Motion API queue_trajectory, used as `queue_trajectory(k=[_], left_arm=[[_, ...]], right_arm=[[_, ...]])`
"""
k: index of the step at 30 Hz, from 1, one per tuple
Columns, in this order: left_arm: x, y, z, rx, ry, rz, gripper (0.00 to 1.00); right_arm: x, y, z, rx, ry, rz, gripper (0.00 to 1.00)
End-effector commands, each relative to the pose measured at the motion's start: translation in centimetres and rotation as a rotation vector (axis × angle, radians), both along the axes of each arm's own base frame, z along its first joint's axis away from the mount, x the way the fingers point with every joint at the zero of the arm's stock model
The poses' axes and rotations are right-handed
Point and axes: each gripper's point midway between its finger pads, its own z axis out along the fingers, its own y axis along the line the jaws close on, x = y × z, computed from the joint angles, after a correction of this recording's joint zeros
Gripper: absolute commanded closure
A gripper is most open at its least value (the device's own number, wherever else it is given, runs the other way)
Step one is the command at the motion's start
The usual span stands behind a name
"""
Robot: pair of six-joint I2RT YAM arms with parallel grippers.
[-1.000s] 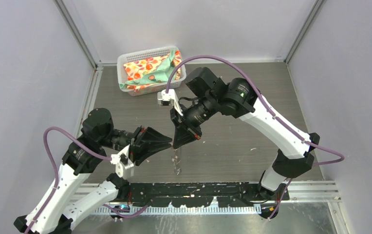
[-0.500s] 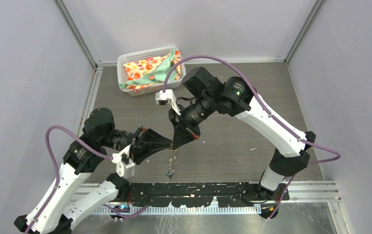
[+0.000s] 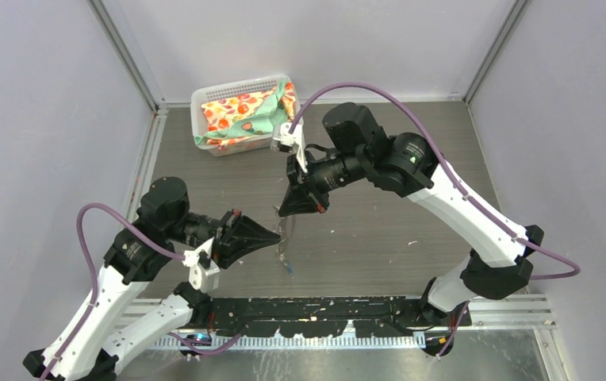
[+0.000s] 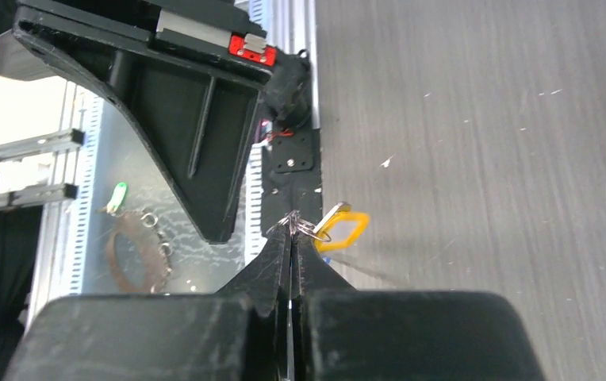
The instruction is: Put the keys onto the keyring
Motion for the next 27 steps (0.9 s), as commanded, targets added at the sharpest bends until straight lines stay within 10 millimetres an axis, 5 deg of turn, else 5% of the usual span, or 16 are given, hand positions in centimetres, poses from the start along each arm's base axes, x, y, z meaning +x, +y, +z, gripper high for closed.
queue_trajectory(k=[1, 7, 12, 19, 23, 27], left_arm=[[-0.8, 0.1, -0.1, 0.001, 0.023, -0.031, 1.00], [-0.3, 0.2, 0.0, -0.005, 0.013, 0.008, 1.00], [2.8, -0.1, 2.4, -0.085, 0.107, 0.188, 0.98], [3.3, -0.4, 0.7, 0.046, 0.410, 0.243, 0.58], [1.6, -0.4, -1.2, 0.134, 0.542, 0.180, 0.50], [1.8, -0.9, -0.6, 0.120, 0.631, 0.178, 0.49]], right_arm=[[1.4, 0.1, 3.6, 0.149, -0.136, -0.068, 0.99], [0.2, -1.0, 2.2, 0.107, -0.119, -0.016, 0.99], [-2.3, -1.4, 1.6, 0.101, -0.041, 0.104, 0.99], [-3.8, -1.6, 1.4, 0.097, 0.016, 0.190, 0.99], [-4.4, -1.8, 1.5, 0.091, 0.032, 0.221, 0.99], [-4.3, -1.8, 1.6, 0.095, 0.029, 0.223, 0.99]])
